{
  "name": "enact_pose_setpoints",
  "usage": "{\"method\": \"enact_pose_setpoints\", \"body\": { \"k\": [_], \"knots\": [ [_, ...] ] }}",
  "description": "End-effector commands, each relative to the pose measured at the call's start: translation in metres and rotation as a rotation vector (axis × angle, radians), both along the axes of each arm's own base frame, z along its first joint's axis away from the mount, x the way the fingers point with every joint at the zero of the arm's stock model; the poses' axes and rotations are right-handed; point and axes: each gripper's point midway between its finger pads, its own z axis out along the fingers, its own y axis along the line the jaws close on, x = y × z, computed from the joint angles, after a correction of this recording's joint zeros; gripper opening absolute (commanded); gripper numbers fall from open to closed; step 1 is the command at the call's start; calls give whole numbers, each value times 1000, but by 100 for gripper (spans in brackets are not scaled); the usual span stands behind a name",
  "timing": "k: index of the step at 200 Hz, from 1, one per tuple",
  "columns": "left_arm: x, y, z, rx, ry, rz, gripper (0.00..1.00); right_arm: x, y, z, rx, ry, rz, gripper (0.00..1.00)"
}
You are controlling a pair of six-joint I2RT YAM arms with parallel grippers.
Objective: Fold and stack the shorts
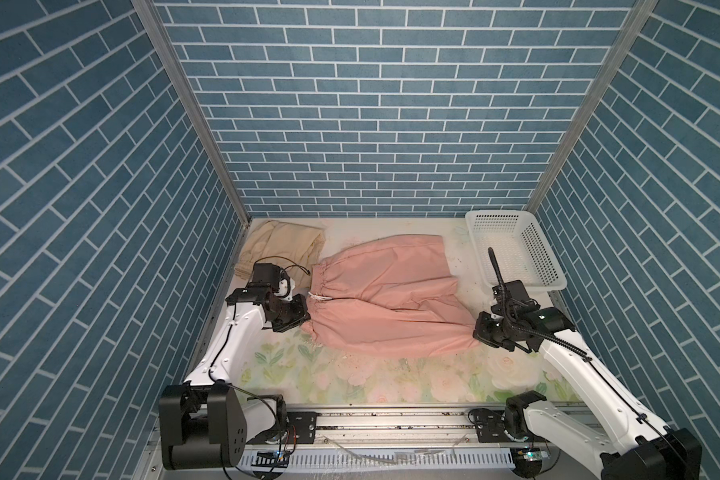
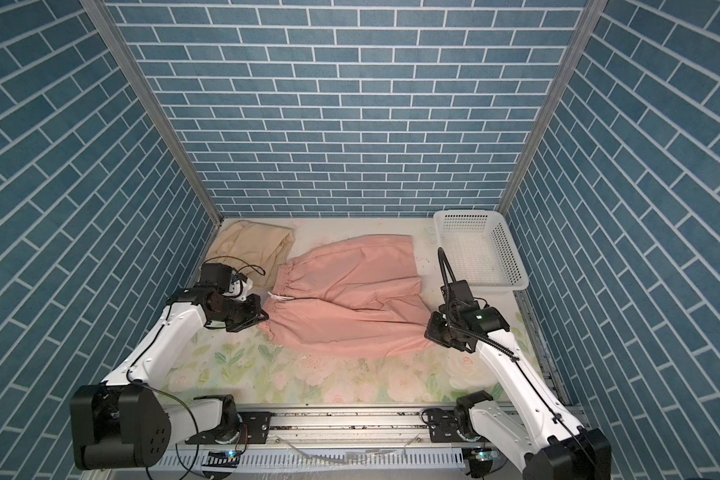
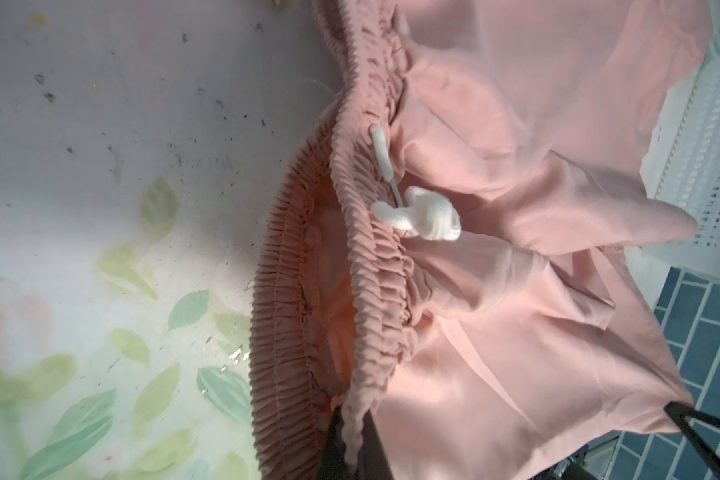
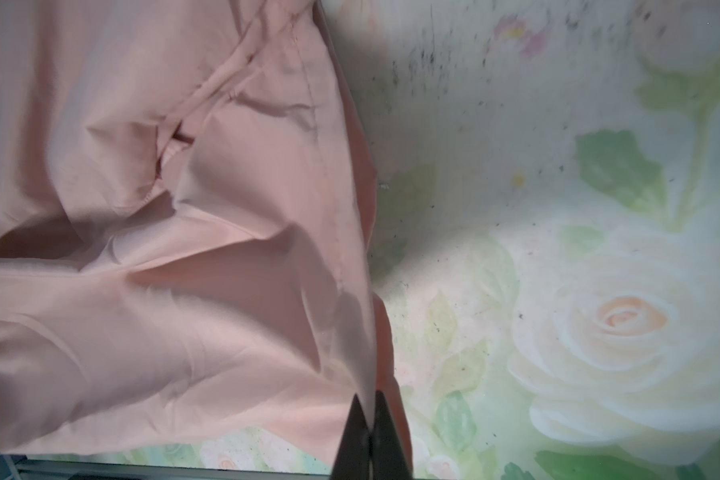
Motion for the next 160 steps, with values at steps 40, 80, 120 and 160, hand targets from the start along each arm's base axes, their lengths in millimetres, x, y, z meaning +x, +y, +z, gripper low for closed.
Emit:
{"method": "enact_pose_setpoints", "body": {
  "k": [40,80,120,160],
  "knots": [
    [-39,1,44,52,73,-144,6,9,-35,59,-187,-71,59,0],
    [-64,0,42,46,136,-172,7,33,-41,116,-226,-188,89,0],
    [-82,-7,24,8,152,-137,7,50,-23,106,-176,-140,163,0],
    [-96,-30,-12,-114,125,12,18,17,-11,44,-66,15,144,0]
  ]
}}
